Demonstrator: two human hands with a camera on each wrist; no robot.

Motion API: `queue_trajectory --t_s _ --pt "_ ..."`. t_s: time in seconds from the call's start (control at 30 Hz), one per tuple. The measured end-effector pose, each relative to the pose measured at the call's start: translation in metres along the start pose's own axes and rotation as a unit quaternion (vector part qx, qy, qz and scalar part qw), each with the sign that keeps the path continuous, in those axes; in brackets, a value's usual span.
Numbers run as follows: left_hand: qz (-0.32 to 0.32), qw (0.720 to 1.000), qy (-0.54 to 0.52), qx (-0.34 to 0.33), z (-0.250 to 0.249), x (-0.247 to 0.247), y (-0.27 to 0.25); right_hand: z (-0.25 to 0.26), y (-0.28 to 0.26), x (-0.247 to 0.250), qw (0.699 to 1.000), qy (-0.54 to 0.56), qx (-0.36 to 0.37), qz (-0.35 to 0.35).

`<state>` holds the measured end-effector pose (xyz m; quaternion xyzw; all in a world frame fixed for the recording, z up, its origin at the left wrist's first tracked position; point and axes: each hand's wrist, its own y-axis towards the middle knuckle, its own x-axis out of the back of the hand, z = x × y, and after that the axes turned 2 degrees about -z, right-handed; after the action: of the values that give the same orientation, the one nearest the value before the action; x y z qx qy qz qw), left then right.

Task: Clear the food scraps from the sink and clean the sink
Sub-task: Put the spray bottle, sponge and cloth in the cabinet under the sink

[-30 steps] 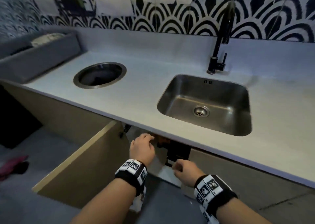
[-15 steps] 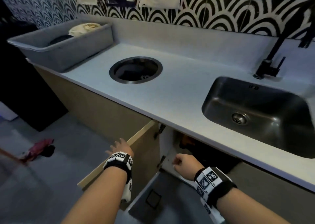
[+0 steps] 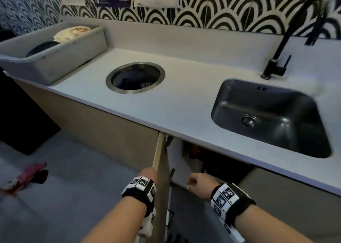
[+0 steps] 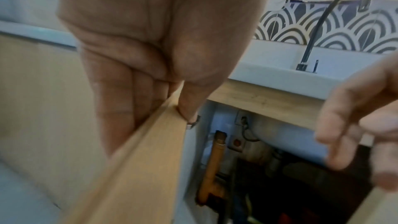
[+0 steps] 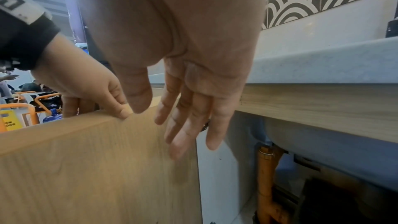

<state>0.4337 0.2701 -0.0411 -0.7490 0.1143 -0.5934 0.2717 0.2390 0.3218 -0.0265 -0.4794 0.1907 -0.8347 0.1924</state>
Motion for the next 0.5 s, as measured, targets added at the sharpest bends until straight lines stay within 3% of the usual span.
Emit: queue_trajectory --t_s 0.2,0.27,0.33,0.4,0.5 --pt "0.052 0.991 -0.116 -0.049 -0.072 -0.029 -0.036 -0.020 -0.023 -0.003 1.000 -0.012 -0.008 0.024" --pt "0.039 0.984 -0.160 -0.064 -0.097 -0.034 -0.043 -0.030 -0.030 -0.001 1.000 -0.007 -0.008 0.005" --pt "0.037 0.964 -0.260 -0.048 -0.119 -0.032 -0.046 -0.044 -0.033 0.005 0.999 -0.033 -0.035 -0.020" --pt "0.078 0.947 -0.312 -0.021 -0.130 -0.036 -0.038 -0.061 -0.033 0.012 0.997 -0.044 -0.051 -0.030" --pt "0.106 0.934 -0.339 -0.026 -0.140 -0.047 -0.021 -0.078 -0.030 0.019 0.997 -0.044 -0.061 -0.022"
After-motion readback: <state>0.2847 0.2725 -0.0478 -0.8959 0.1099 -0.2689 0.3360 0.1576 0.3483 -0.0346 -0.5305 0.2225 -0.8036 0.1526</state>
